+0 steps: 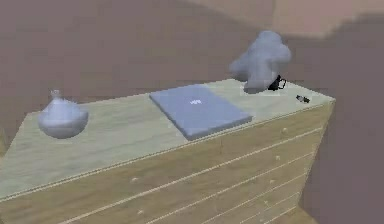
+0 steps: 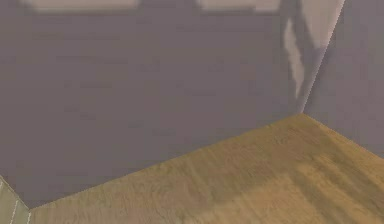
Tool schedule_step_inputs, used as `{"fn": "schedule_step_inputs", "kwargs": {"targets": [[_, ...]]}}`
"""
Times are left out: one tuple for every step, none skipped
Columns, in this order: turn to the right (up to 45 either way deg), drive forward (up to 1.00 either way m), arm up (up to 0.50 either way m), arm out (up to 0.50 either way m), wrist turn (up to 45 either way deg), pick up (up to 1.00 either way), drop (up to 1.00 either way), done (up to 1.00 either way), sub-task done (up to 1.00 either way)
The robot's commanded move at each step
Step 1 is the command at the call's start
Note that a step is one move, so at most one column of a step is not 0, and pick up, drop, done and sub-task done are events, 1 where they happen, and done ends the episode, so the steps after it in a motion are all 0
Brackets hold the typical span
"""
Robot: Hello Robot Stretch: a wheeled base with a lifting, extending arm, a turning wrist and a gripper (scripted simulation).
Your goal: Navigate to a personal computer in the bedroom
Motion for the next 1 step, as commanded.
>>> {"fn": "schedule_step_inputs", "kwargs": {"targets": [[0.0, 0.00, 0.00, 0.00, 0.0, 0.00, 0.00, 1.00, 0.00]]}}
